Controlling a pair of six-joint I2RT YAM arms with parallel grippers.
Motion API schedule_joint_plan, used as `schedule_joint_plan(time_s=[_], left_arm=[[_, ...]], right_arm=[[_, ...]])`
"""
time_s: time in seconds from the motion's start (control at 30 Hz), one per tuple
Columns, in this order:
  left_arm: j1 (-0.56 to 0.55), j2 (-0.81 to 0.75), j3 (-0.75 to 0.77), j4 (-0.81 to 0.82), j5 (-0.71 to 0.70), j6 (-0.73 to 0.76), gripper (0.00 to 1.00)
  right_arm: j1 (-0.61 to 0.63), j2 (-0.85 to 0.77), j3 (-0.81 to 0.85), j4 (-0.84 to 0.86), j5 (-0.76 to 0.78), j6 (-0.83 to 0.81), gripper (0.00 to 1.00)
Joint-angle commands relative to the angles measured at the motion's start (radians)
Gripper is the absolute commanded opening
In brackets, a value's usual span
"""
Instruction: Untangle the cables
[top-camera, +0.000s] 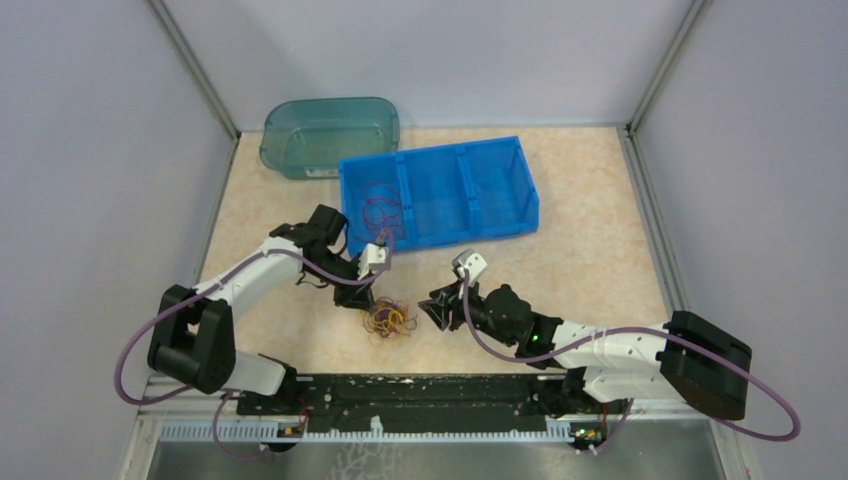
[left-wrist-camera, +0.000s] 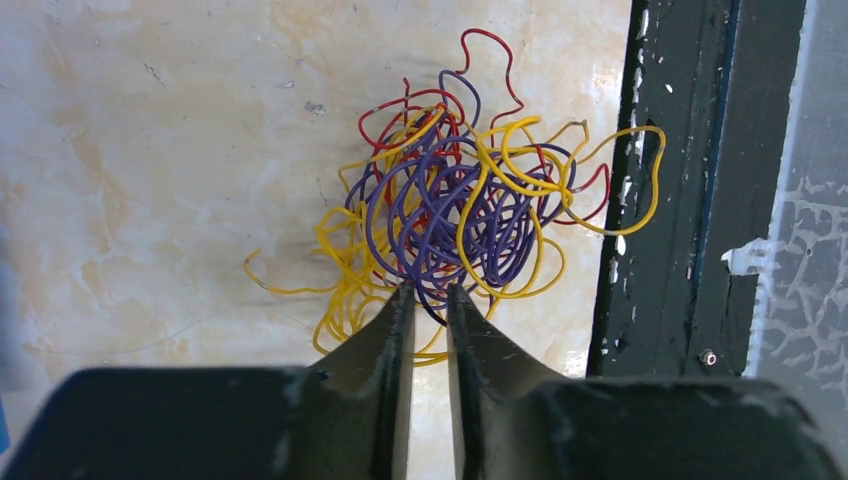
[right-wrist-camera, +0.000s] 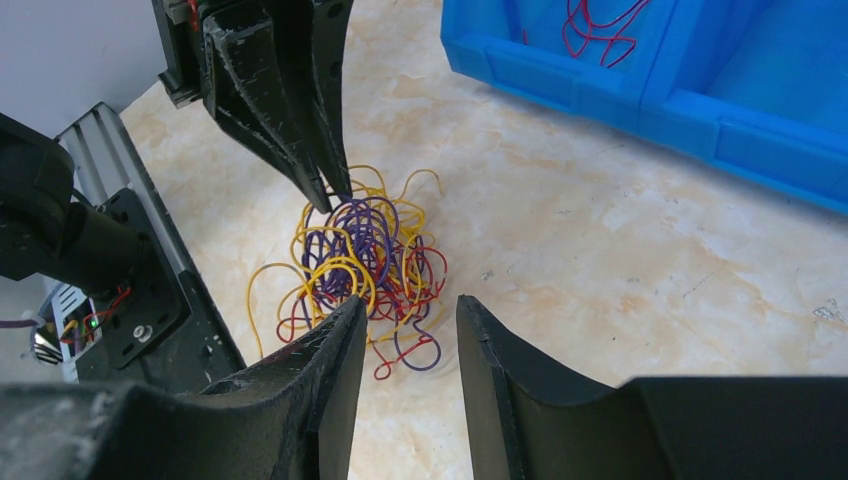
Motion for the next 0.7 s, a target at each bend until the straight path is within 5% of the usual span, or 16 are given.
schedule_joint_plan(time_s=[0.0,0.4,0.53,0.67], left_arm=[[-0.008,0.001,0.048,0.000,0.031,0.018,0.20],[-0.024,-0.093,0.023,0.048,-0.031,-0.020,0.25],[-0.033,-0.071,0.024,-0.006,-0.003,-0.023,0.56],[-0.034,-0.062,0.010,-0.002,-0.019,-0.042,0.60]], right_arm=[[0.005,-0.018,0.021,0.029,0.009,0.007,0.39],[0.005,0.006,0.029,0.057,-0.013,0.010,0.39],[0.005,0.002,0.027,0.052,-0.012,0.013,0.39],[0.005,-0.011,0.022,0.050,-0.006,0.014,0.39]])
